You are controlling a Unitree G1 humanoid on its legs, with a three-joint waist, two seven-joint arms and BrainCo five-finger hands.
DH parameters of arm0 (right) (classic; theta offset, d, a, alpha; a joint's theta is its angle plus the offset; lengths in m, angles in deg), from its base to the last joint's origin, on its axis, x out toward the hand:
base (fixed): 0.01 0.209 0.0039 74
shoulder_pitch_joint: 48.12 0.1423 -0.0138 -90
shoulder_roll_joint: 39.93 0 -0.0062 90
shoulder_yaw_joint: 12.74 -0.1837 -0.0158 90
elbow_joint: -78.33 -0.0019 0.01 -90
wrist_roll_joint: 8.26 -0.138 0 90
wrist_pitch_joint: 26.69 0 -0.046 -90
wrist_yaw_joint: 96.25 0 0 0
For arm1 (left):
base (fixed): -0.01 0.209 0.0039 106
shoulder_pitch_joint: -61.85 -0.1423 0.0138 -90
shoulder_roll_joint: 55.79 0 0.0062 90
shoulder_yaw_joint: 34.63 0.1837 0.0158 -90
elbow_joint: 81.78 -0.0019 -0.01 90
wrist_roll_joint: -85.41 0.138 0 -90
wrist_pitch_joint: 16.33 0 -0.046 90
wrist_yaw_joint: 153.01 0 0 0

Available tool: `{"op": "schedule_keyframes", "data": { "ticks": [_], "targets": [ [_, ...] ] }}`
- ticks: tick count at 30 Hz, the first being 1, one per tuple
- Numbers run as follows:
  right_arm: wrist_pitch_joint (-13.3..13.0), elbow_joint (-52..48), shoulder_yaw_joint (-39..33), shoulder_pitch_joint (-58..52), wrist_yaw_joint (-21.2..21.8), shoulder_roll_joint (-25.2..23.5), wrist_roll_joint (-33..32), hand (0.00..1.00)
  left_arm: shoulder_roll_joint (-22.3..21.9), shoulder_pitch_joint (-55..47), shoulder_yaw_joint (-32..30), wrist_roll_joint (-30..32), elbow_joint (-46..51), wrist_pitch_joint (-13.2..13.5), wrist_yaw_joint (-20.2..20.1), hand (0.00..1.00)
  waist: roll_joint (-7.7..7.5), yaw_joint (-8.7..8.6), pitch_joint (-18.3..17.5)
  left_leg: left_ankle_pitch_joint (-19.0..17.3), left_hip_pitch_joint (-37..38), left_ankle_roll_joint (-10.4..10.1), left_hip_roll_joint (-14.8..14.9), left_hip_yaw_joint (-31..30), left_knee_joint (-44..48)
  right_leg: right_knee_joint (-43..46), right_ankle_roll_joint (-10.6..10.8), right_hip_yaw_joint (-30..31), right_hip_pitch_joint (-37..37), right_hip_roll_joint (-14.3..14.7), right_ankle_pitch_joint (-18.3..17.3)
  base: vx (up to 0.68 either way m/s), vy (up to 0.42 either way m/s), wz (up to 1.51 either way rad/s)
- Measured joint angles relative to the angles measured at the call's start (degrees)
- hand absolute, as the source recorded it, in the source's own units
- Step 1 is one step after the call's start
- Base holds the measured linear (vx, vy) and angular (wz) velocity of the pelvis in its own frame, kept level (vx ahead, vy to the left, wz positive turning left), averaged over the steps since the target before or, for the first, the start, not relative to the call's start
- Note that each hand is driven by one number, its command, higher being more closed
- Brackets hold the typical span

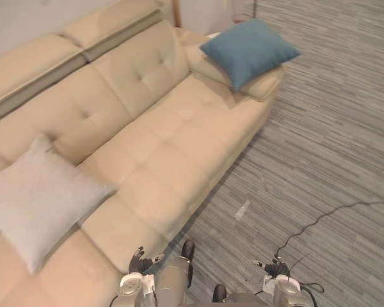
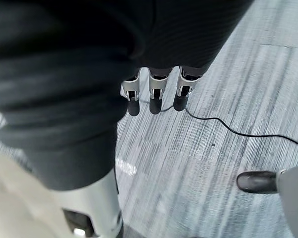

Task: Pick up cushions and gather them together orderly.

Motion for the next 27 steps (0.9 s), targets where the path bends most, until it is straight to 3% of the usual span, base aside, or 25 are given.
{"op": "schedule_keyframes", "data": {
  "ticks": [1,2,3,4,5,6,7,8,10,13,14,15,16,17,18,19,20,21,22,24,25,27],
  "targets": [
    [-0.18,-1.02,-0.08,-0.44,0.09,-0.92,0.02,0.00,0.22,-0.08,-0.67,-0.03,0.63,-0.07,-0.02,0.00,-1.16,0.36,-0.23,-2.80,0.23,-0.02,0.28,2.68,2.54,3.81,1.00,1.75,-0.56,-0.81,-1.64,0.47,0.125,-1.04],
    [-0.09,-1.54,-0.12,-0.91,0.21,-1.46,0.10,0.00,0.20,-0.09,-0.79,-0.04,0.67,-0.15,0.04,0.00,-1.90,0.91,-0.50,-5.69,1.95,1.53,1.07,6.32,4.97,11.51,3.65,2.39,-2.52,-1.73,-3.38,0.54,0.143,-1.40],
    [-0.10,-2.52,-0.09,-1.48,0.31,-1.90,0.30,0.00,0.19,-0.29,-0.50,-0.01,0.56,-0.27,0.04,0.00,-2.13,1.02,-0.57,-8.63,5.06,2.48,1.40,8.97,6.25,23.30,9.02,0.57,-6.25,-3.45,-3.39,0.52,0.141,-1.16],
    [-0.11,-2.58,-0.08,-1.48,0.35,-1.93,0.66,0.00,0.21,-0.32,-0.27,-0.01,0.50,-0.36,0.04,0.00,-2.06,0.91,-0.53,-9.56,6.20,2.83,1.45,9.35,6.48,27.65,11.37,-0.51,-7.99,-4.26,-3.36,0.40,0.106,-0.89],
    [-0.05,-2.13,-0.05,-1.42,0.47,-1.96,2.08,0.00,0.58,-0.38,1.29,-0.02,0.18,-0.48,0.04,0.00,-1.98,0.24,-0.56,-11.42,9.27,3.31,2.03,11.05,6.84,37.02,12.93,-4.77,-11.36,-6.97,-3.31,0.44,0.088,-0.56],
    [0.22,-1.87,0.01,-1.19,0.51,-2.01,2.20,0.00,1.13,-0.31,2.20,-0.03,-0.18,-0.50,0.05,0.00,-1.92,-0.33,-0.62,-11.72,11.42,3.40,2.92,12.37,6.34,39.66,10.23,-9.97,-13.55,-9.88,-3.95,0.42,0.065,-0.52],
    [0.28,-1.64,0.01,-1.00,0.51,-1.94,2.20,0.00,1.18,-0.17,2.32,-0.03,-0.33,-0.57,0.07,0.00,-1.55,-0.41,-0.45,-11.72,12.58,3.40,3.54,12.73,5.54,39.09,8.71,-12.41,-14.12,-10.99,-4.37,0.34,0.025,-0.56],
    [0.35,-0.73,0.02,-0.47,0.52,-1.60,2.19,0.00,1.15,-0.21,2.31,-0.13,-0.31,-0.64,0.16,0.00,-0.98,-0.40,-0.21,-11.70,15.68,3.36,5.62,14.47,3.06,34.59,6.97,-16.96,-14.83,-12.24,-4.69,0.20,-0.006,-0.50],
    [0.49,0.04,0.02,0.87,0.43,-1.23,2.23,0.00,1.57,-0.18,2.30,-0.54,-0.31,-0.71,0.45,0.00,0.09,-0.41,0.21,-11.65,18.69,3.14,8.11,16.90,0.21,26.07,7.13,-21.44,-16.42,-13.63,-4.01,0.33,-0.043,-0.70],
    [0.52,1.62,0.01,2.22,0.17,-0.23,2.24,0.00,2.58,-0.26,2.54,-0.63,-1.33,-0.83,0.79,0.00,-0.43,-0.53,-0.03,-11.53,21.71,-0.12,9.42,18.92,-3.20,12.94,6.99,-23.26,-19.40,-14.55,4.43,0.35,-0.151,-0.58],
    [0.67,2.36,-0.04,2.00,-0.14,0.02,2.24,0.00,3.38,-0.37,3.43,-0.69,-1.83,-1.10,1.25,0.00,-1.59,-0.99,-0.55,-11.97,22.86,-1.17,8.85,18.42,-3.42,8.54,6.11,-20.62,-19.77,-14.33,10.09,0.39,-0.278,0.12],
    [0.82,2.93,-0.07,1.21,-0.25,1.05,2.22,0.00,3.11,-0.19,3.36,-0.83,-2.55,-1.20,1.48,0.00,-0.45,-2.03,-0.90,-13.36,23.28,-3.41,10.33,16.00,-1.37,9.83,3.78,-20.10,-19.05,-12.76,12.41,0.48,-0.364,0.22],
    [0.91,3.39,-0.09,1.01,-0.31,1.39,2.21,0.00,2.80,-0.28,3.32,-0.86,-2.59,-1.18,1.54,0.00,0.25,-2.16,-1.22,-13.36,22.71,-3.43,11.23,15.45,0.21,9.86,3.47,-20.73,-18.74,-12.01,11.83,0.40,-0.343,0.25],
    [0.99,4.65,-0.13,0.36,-0.35,2.24,2.08,0.00,1.94,-0.35,3.31,-0.94,-2.59,-1.14,1.54,0.00,1.83,-2.84,-1.36,-12.32,17.82,-3.58,13.88,12.71,10.37,8.33,2.71,-21.49,-17.07,-9.79,10.04,0.38,-0.319,0.01],
    [0.97,4.54,-0.21,0.36,-0.44,2.54,2.06,0.00,1.55,-0.32,3.22,-0.96,-2.63,-1.17,1.54,0.00,2.70,-2.92,-1.21,-11.15,15.55,-2.29,14.97,11.19,15.29,7.51,2.26,-22.29,-15.98,-8.75,9.74,0.39,-0.324,-0.11],
    [1.00,4.55,-0.21,0.19,-0.53,3.07,2.03,0.00,0.87,-0.50,2.94,-1.06,-2.82,-1.21,1.45,0.00,4.00,-3.01,-0.74,-5.45,11.70,0.76,17.02,9.50,25.05,5.23,1.26,-22.54,-12.82,-6.18,9.15,0.40,-0.287,-0.28],
    [0.99,4.56,-0.17,-0.68,-0.68,3.11,2.02,0.00,0.55,-1.22,1.65,-1.93,-2.40,-0.98,1.22,0.00,3.61,-2.62,-0.17,0.81,8.32,2.63,18.99,8.83,34.99,1.26,0.11,-21.66,-7.07,-3.67,8.52,0.40,-0.286,-0.32],
    [1.00,4.56,-0.18,-0.68,-0.73,2.89,2.01,0.00,0.69,-1.12,1.73,-1.93,-2.38,-0.90,1.17,0.00,3.52,-2.48,-0.11,-0.40,7.64,2.19,18.92,8.80,37.03,0.33,-0.10,-21.01,-5.66,-3.13,8.40,0.39,-0.251,-0.49],
    [1.06,4.60,-0.26,-0.59,-0.92,3.12,1.89,0.00,0.73,-1.01,1.74,-2.16,-2.02,-0.31,1.10,0.00,3.14,-2.32,0.07,-4.33,5.08,0.84,16.71,9.11,40.67,-2.33,-0.48,-19.29,-2.17,-2.56,8.15,0.38,-0.205,-0.57],
    [1.06,4.90,-2.37,1.28,-0.94,3.47,1.72,0.00,0.48,-0.88,1.74,-2.17,-0.55,-0.01,1.09,0.00,2.76,-1.74,0.37,-9.22,0.04,-0.18,12.09,13.02,34.60,-5.88,-0.54,-15.28,1.20,-2.25,8.27,0.45,-0.143,-0.93],
    [1.07,4.90,-2.40,1.36,-0.94,3.47,1.68,0.00,0.47,-0.83,1.74,-2.17,-0.53,-0.01,1.08,0.00,2.74,-1.69,0.38,-9.31,-0.14,-0.23,11.86,13.24,33.93,-6.03,-0.54,-15.09,1.32,-2.27,8.27,0.37,-0.040,-0.94],
    [1.06,4.88,-2.70,2.12,-0.93,3.56,1.55,0.00,-0.09,-0.31,1.74,-2.15,-0.34,-0.05,1.11,0.00,2.64,-0.41,0.49,-7.85,-1.41,-0.79,5.96,14.74,9.93,-9.62,-0.27,-11.80,4.05,-2.50,8.07,0.35,0.021,-0.82]
  ]
}}
